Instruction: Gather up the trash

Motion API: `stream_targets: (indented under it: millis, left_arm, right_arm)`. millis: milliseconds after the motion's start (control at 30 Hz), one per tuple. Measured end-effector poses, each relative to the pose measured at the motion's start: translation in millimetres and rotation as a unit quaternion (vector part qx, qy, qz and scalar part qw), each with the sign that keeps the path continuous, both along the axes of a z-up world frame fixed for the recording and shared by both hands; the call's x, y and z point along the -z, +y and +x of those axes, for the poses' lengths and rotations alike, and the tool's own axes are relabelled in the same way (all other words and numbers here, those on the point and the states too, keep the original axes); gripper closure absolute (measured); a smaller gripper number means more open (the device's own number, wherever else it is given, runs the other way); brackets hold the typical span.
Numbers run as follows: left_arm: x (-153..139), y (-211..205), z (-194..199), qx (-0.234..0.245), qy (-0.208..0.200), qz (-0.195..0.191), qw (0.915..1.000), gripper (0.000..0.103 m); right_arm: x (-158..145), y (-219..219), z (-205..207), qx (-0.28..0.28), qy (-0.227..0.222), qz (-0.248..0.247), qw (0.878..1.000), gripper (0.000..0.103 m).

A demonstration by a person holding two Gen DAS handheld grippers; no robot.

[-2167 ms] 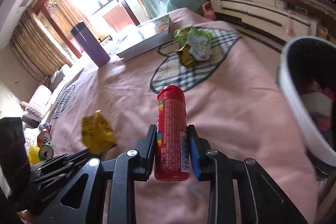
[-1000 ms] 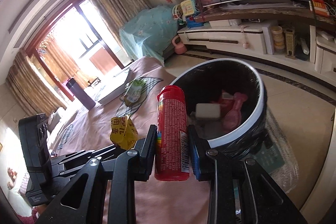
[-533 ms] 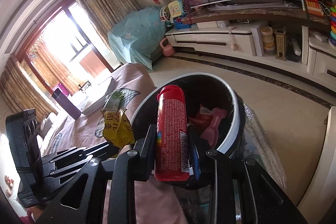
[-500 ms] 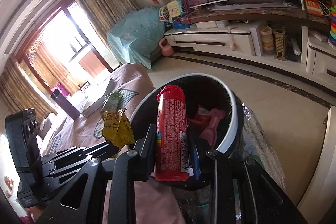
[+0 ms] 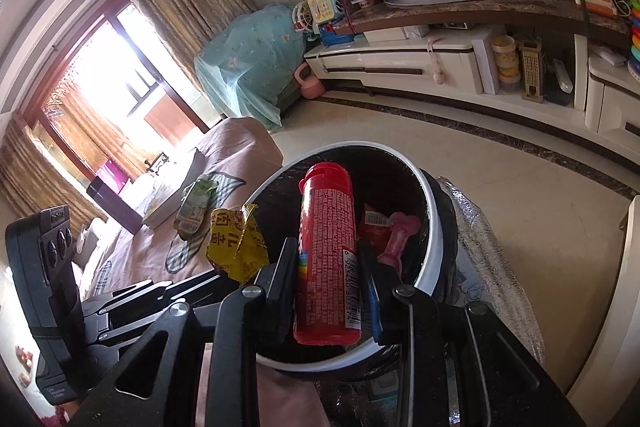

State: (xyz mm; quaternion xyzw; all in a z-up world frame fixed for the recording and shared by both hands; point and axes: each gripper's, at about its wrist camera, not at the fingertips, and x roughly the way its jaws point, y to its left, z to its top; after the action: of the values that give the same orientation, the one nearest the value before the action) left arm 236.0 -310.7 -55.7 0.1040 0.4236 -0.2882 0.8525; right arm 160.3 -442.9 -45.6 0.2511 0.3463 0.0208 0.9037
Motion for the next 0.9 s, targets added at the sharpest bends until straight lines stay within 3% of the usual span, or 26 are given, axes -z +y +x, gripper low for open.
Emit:
stream_targets:
  millis: [33,67,100,167,333,467,533,733,900]
  left_arm:
    - [1,-1,2,0.002,0.002,0.002,1.0000,0.091]
    - [2,-2,3,0.002,0.004,0.004,1.0000,0.083]
    - [3,-2,4,0.002,0.007,0.005,1.0000,0.065]
    - [1,2,3,-0.001,0.002,-0.003,1.0000,0.043]
    - [-8,21,-7,-0.013,-0.010,-0.019,0.9997,0.038]
    - [-12,50,-25,-0.036,-0.019,-0.035,0.9985,0.029]
    - [-13,64,-38,-0.047,-0.023,-0.043,0.9977,0.028]
    - [-23,109,-81,-0.081,-0.048,-0.076,0.9927,0.022]
    - [-35,140,-115,-0.110,-0.090,-0.093,0.9855,0.019]
  right_arm:
    - [0,-1,1,0.002,0.002,0.000,1.000,0.073]
    - [1,-3,3,0.003,0.004,0.001,1.000,0.073]
    - [1,-4,4,0.005,0.005,0.003,1.000,0.070]
    - [2,-8,4,0.009,0.006,0.016,1.000,0.066]
    - [-4,-10,-4,0.016,-0.008,0.025,1.000,0.058]
    - [-14,0,-23,0.017,-0.028,0.019,0.999,0.047]
    - [-18,7,-33,0.017,-0.038,0.017,0.999,0.031]
    - [-32,36,-76,0.028,-0.080,0.002,0.996,0.005]
    - [-41,62,-107,0.044,-0.108,-0.035,0.993,0.001]
